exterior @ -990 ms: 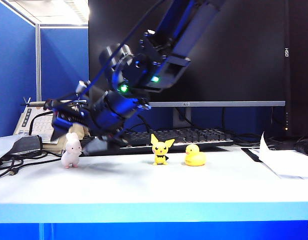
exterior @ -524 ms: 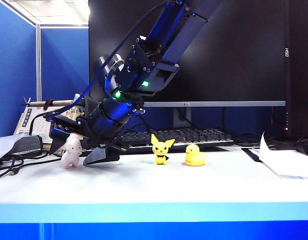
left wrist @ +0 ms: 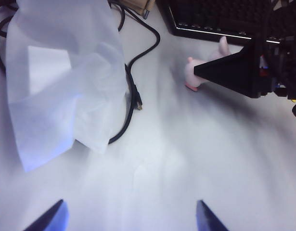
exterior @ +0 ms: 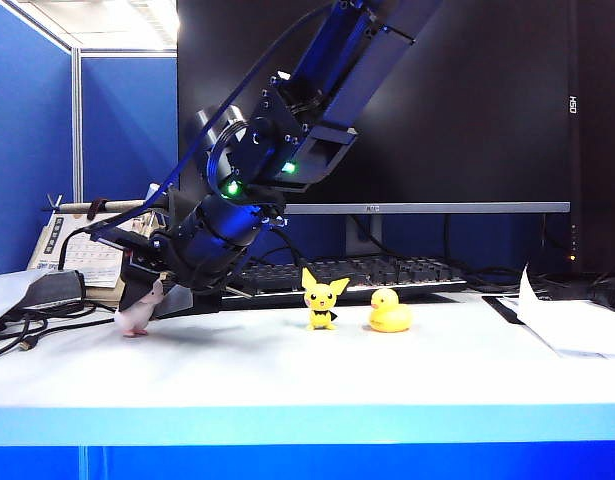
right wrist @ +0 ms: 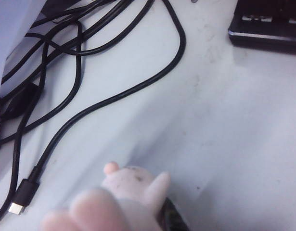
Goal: Pick up the doll with a different color than the other dolls and place it near you.
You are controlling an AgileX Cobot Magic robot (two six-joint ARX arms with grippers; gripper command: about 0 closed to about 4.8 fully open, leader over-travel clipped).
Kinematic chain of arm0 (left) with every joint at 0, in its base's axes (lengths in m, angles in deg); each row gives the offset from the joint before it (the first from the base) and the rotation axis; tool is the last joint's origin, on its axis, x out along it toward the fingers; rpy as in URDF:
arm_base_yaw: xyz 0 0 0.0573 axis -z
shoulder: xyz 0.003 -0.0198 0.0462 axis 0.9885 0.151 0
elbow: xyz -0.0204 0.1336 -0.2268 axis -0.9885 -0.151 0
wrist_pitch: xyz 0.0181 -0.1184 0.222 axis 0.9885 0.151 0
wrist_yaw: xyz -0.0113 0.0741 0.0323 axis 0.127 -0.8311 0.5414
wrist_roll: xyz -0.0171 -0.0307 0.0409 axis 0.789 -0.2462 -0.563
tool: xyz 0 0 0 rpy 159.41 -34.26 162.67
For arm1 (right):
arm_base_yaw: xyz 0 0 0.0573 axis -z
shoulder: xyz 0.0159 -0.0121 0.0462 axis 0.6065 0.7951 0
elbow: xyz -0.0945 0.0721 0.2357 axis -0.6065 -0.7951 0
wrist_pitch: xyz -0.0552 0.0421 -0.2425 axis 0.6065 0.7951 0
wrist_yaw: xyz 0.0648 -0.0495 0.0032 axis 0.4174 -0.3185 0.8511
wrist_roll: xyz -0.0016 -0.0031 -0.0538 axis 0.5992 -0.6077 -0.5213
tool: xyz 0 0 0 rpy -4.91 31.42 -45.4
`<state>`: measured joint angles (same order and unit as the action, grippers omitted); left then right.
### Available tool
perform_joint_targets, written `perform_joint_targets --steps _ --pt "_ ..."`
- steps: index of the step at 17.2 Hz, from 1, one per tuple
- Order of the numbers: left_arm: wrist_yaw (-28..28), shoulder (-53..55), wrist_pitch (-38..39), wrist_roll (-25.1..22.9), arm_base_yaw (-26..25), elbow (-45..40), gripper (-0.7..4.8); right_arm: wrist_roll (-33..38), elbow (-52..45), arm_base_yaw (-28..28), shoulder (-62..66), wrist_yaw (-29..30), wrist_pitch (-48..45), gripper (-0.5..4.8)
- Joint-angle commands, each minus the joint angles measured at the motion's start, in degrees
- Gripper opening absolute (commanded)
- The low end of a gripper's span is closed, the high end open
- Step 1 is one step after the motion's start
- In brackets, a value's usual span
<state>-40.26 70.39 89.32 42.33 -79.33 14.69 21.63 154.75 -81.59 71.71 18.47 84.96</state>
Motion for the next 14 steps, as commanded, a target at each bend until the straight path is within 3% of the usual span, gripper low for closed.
perform_joint_targets --steps 1,3,7,14 --pt "0.0 0.1 -0.3 0.1 0.0 0.2 3.5 0.0 0.3 -0.2 -0.2 0.1 -1.0 1.77" --pt "0.0 0.1 -0.3 0.1 0.0 0.2 3.5 0.0 0.3 -0.2 -0.2 0.2 -1.0 0.91" --pt "0.0 0.1 -0.3 0.1 0.0 0.2 3.5 0.0 0.3 -0.2 -0.2 0.6 -1.0 0.43" --pt "0.0 0.1 -0.3 0.1 0.0 0.2 3.5 0.0 0.3 -0.1 -2.4 1.6 -1.0 0.43"
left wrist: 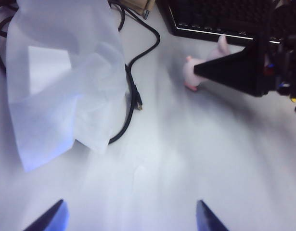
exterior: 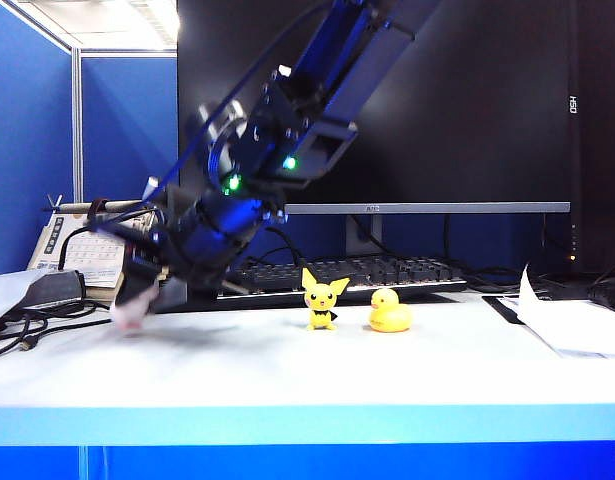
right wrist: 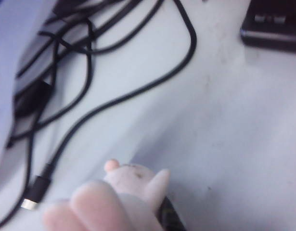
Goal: Pick up the doll with a different color than the other dolls and place it near you.
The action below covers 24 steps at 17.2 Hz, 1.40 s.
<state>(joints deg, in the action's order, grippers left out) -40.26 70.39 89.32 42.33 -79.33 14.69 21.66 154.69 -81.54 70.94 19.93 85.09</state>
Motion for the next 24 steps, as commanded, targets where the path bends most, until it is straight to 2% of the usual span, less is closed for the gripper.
perform_joint_targets --steps 1,11,14,19,24 --pt "0.0 0.1 -0.3 0.1 0.0 0.2 3.5 0.0 0.4 0.0 -2.6 0.2 -1.0 0.43" --pt "0.0 0.1 -0.3 0.1 0.0 0.2 3.5 -4.9 0.3 -0.3 -7.7 -0.1 11.4 0.43" --pt "0.0 0.1 -0.3 0.1 0.0 0.2 3.5 -6.1 0.3 -0.4 -10.4 -0.6 13.7 0.07" --pt "0.0 0.1 -0.3 0.1 0.0 0.2 3.5 -9.2 0.2 -0.4 -12.9 -1.8 20.4 0.07" --pt "0.0 0.1 -0.3 0.1 0.0 0.2 3.5 -10.4 -6.3 -1.0 -18.7 -4.4 16.2 -0.01"
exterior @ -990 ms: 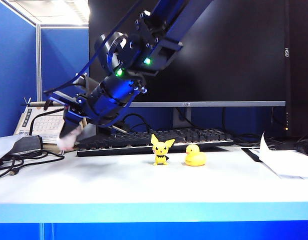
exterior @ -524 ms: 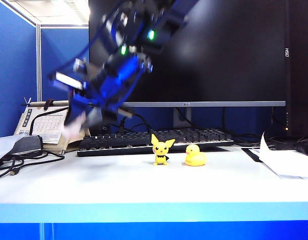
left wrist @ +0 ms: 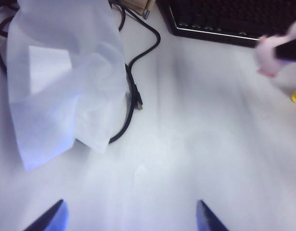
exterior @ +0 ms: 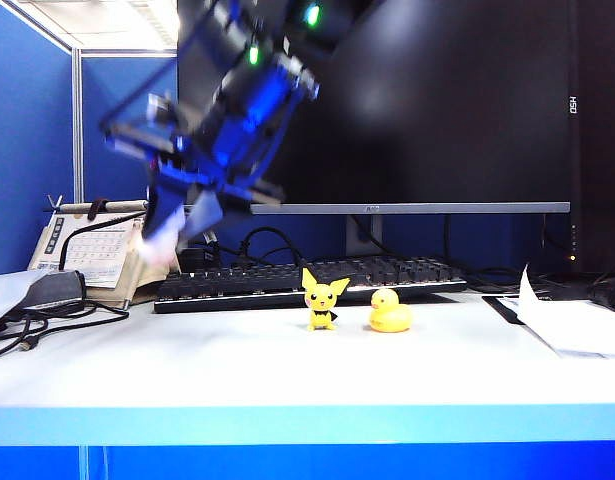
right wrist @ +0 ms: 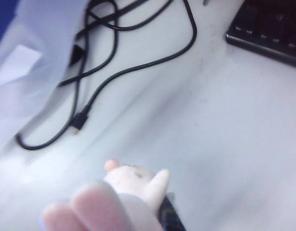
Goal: Pick up the doll with a different color than the other dolls and place it near you.
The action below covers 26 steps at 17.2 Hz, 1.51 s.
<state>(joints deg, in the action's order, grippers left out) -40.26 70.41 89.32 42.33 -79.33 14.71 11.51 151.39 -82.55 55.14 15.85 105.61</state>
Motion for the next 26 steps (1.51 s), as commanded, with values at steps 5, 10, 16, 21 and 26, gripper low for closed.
perform_joint_targets --steps 5,10,16,21,26 --pt "0.0 0.1 -0.3 0.1 0.0 0.1 3.5 1.0 -16.4 0.2 -10.9 -1.5 -10.1 -0.01" --pt "0.0 0.0 -0.3 0.1 0.0 0.1 3.5 4.0 -31.8 0.4 -20.0 -2.8 -17.0 -0.01" --pt "0.0 0.0 -0.3 0.1 0.0 0.1 3.5 5.9 -44.2 0.5 -25.8 -4.6 -23.7 -0.01" --pt "0.0 0.0 -0.3 0.1 0.0 0.1 3.5 5.9 -47.7 0.4 -26.5 -5.9 -25.7 -0.01" --pt "0.0 0.0 -0.3 0.1 0.0 0.1 3.5 7.5 -53.4 1.3 -26.4 -7.4 -31.3 -0.01"
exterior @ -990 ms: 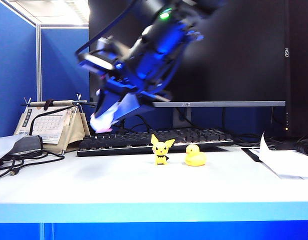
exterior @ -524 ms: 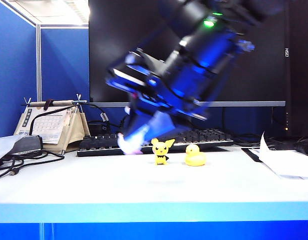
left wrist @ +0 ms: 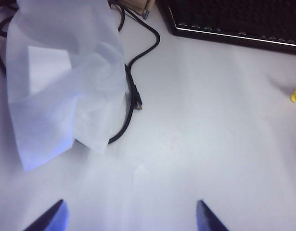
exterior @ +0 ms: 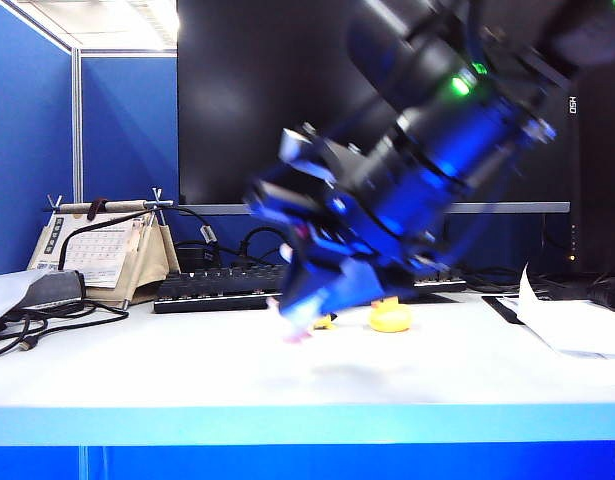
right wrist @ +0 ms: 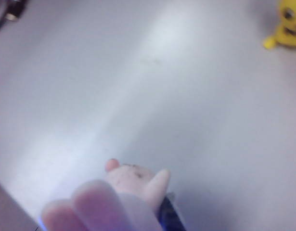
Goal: Pick up the doll with a different color than the other dolls and place it near you.
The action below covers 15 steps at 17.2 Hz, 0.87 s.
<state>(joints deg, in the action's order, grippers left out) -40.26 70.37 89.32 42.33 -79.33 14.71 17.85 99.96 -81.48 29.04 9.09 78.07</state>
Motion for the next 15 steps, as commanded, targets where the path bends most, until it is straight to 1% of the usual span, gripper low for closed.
perform_joint_targets --steps 1,6,14,15 --pt "0.0 0.1 -0.3 0.1 0.0 0.1 3.5 1.1 -2.4 0.2 -0.3 -0.6 -3.8 -0.01" --pt "0.0 0.1 -0.3 0.1 0.0 0.1 3.5 1.1 -2.5 0.2 0.0 -0.9 -4.4 -0.01" --pt "0.0 0.1 -0.3 0.1 0.0 0.1 3.5 1.9 -2.6 0.1 3.9 -1.0 -4.0 0.02" --pt "0.0 0.1 -0.3 0.1 0.0 0.1 3.5 1.9 -2.6 0.0 3.9 -1.0 -4.3 0.37"
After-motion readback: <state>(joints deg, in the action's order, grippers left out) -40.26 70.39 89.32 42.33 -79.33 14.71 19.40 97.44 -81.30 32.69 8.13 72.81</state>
